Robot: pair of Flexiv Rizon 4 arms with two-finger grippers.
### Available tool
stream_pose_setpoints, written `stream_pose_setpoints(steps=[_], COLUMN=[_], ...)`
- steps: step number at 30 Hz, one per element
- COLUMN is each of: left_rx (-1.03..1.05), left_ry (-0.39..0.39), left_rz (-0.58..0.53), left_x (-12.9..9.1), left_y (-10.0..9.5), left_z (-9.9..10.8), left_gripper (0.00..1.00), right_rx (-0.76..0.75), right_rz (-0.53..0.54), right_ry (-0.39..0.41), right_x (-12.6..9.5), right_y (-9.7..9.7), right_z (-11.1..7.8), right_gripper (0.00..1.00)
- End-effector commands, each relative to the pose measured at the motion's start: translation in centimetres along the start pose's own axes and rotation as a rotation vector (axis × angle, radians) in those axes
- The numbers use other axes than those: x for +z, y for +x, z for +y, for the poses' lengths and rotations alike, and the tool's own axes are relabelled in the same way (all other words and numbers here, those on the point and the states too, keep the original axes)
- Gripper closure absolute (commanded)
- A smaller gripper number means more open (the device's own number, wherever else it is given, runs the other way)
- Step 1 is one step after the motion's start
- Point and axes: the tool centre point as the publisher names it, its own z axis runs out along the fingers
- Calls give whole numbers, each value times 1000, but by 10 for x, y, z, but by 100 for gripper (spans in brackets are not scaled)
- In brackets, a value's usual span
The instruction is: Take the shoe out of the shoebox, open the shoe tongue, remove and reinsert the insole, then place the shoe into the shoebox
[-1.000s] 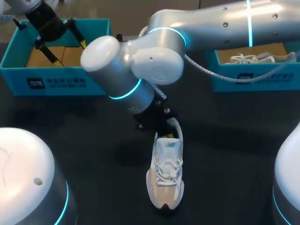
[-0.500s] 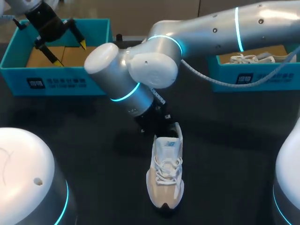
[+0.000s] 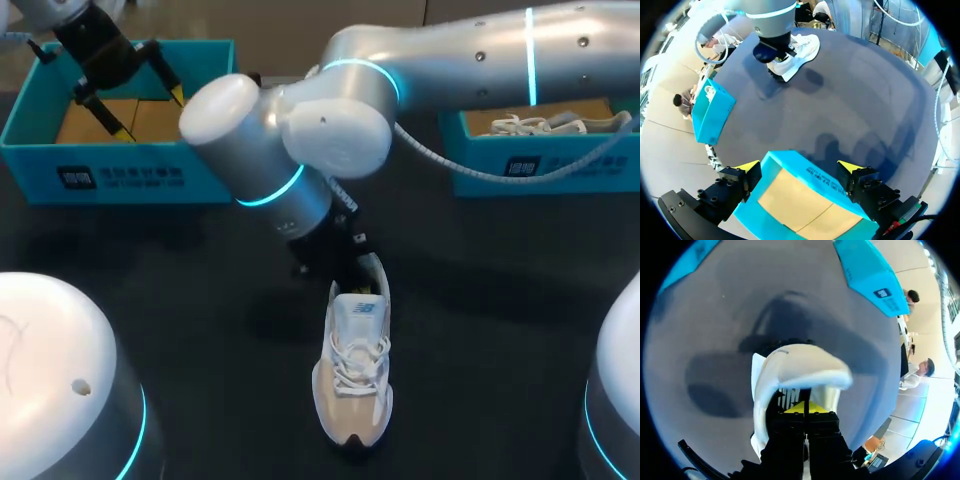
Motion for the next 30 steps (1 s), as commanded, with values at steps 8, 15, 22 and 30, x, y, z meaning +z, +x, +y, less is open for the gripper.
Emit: stream_pose_setpoints(steps=[8,15,22,30], left_rx=[1,1,1,1], left_ry=[0,0,0,0], left_rz=[2,2,2,2], left_x=[0,0,0,0], left_y=[0,0,0,0], left_z=[1,1,1,1], left_gripper=[0,0,0,0], right_rx=[18,4,-8,-13], right_rz=[223,288,243,235], right_ry=[30,72,-1,-1], right_x=[24,39,-2,-24], right_y=[2,11,5,-1], right_z=[1,-3,-11,-16], right_gripper=[100,100,100,100])
